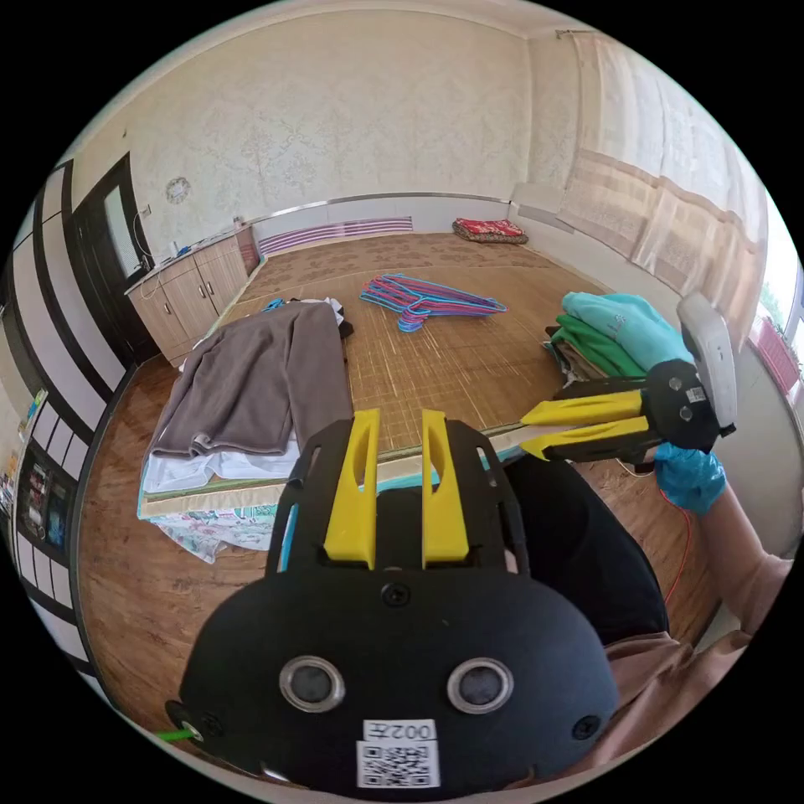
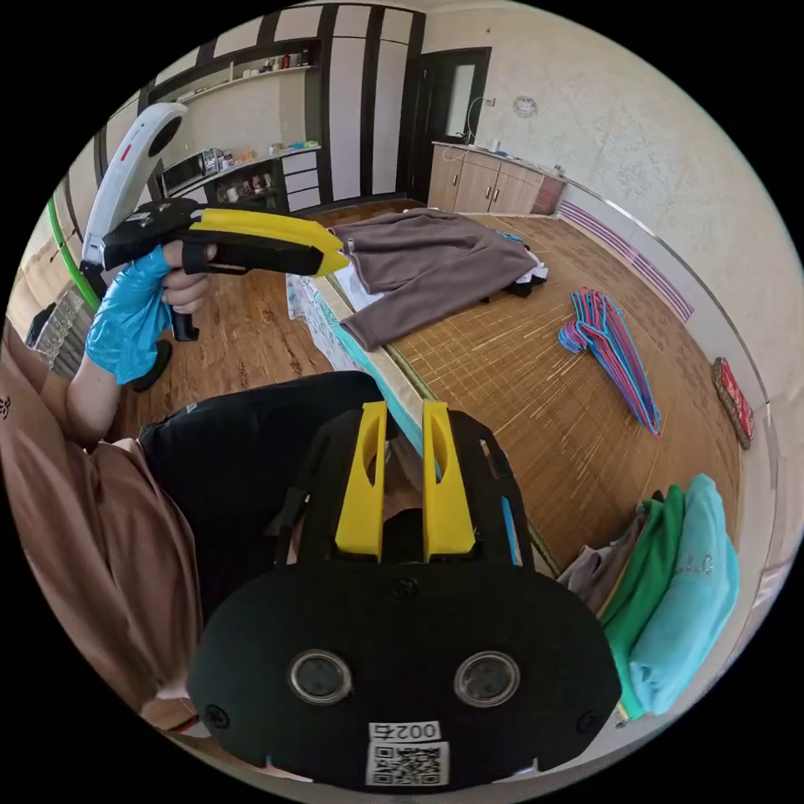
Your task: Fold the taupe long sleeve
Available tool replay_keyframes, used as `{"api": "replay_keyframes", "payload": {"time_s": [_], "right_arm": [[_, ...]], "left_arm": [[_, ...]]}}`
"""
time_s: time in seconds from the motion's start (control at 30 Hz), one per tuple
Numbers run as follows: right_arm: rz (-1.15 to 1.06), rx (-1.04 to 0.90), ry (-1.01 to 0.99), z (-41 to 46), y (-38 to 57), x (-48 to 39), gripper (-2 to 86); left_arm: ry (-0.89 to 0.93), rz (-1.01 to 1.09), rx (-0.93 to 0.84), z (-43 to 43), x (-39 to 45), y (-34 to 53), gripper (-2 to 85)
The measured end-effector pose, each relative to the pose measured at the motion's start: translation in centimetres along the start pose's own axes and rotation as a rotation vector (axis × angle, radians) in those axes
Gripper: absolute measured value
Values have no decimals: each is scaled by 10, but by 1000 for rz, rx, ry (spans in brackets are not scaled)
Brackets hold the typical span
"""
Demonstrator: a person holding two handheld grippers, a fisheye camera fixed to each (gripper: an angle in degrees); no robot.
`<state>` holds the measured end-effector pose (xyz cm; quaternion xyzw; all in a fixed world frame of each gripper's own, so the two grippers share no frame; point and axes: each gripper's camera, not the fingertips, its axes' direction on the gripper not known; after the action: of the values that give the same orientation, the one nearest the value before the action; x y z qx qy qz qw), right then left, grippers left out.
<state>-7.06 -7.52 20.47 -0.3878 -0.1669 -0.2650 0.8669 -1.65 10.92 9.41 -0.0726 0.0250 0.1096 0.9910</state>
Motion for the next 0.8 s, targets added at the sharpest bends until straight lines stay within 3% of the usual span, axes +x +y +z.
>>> {"api": "replay_keyframes", "payload": {"time_s": [0.37,0.6,0.8], "right_arm": [[208,-35,52,41,9,-7,72],[308,8,69,51,-11,-7,73],[308,20,49,66,-36,-5,78]], "left_arm": [[-48,-82,-61,49,-30,-4,51],[-41,-119,-87,103,-55,-8,105],[-165,-127,-176,179,-82,-13,129]]}}
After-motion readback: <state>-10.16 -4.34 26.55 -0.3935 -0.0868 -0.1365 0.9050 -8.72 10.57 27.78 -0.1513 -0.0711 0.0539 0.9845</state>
